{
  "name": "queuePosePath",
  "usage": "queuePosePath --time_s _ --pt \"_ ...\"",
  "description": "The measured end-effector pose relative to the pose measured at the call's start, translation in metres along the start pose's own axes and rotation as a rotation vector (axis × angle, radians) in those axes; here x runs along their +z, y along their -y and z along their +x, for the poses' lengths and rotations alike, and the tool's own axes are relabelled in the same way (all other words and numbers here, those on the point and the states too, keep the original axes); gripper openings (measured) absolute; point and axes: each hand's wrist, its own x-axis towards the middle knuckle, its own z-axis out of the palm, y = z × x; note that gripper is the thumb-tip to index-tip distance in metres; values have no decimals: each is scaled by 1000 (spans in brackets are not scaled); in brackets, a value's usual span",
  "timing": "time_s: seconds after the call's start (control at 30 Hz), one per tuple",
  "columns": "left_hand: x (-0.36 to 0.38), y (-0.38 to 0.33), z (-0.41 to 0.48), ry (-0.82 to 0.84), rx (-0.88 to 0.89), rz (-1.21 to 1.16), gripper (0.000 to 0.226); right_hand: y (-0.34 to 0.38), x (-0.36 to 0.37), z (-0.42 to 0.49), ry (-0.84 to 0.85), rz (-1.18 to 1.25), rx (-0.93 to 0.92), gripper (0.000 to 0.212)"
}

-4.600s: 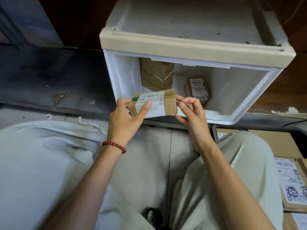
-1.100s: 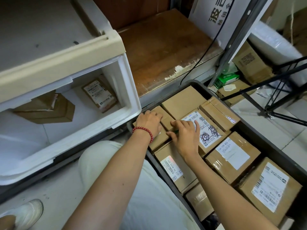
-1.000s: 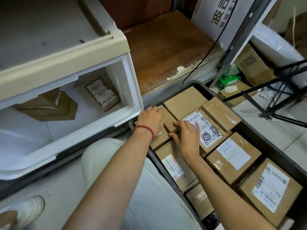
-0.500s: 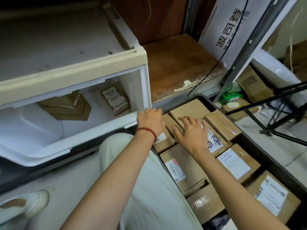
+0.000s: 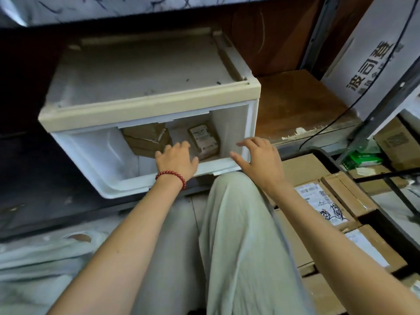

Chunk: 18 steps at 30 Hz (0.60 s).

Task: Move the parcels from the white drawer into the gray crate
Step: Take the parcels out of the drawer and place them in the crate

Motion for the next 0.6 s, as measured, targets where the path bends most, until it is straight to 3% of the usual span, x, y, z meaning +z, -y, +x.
queuePosePath --time_s 0.23,0.37,0.6 --pt "-1 72 -15 0 -109 -50 62 50 -5 45 237 -106 -107 56" --pt "-6 100 -23 -10 -106 51 62 90 18 55 341 -107 -153 66" --pt "-4 131 -31 -3 -95 78 61 118 64 50 399 3 -160 75"
